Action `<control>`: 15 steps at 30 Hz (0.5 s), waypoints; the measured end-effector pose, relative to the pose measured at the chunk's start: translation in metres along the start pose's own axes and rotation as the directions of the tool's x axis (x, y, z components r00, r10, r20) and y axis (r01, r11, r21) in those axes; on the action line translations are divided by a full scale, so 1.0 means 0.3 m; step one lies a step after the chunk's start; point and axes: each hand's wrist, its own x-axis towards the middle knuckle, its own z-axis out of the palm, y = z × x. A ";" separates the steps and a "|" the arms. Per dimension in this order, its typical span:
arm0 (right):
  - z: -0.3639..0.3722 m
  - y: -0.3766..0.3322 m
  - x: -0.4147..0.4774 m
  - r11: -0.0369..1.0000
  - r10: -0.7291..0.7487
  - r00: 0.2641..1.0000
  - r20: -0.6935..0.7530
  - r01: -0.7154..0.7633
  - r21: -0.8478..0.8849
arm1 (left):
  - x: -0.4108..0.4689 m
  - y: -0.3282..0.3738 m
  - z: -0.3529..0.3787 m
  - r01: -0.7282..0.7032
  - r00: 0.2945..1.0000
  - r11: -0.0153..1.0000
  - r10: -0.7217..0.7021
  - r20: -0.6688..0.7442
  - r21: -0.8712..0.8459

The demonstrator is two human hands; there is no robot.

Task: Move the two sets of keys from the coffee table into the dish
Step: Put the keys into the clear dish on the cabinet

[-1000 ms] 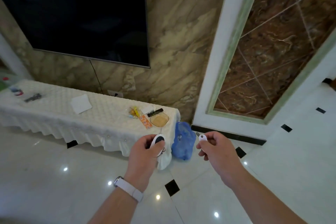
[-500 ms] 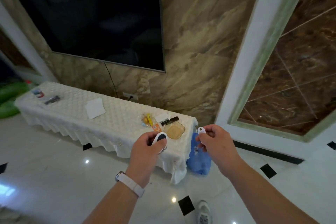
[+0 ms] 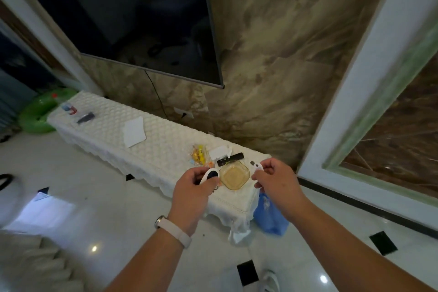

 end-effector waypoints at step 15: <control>0.088 0.084 0.411 0.986 0.119 0.993 -0.017 -0.120 -0.118 | 0.465 -0.129 0.138 0.125 0.991 0.987 -0.129 0.032 0.103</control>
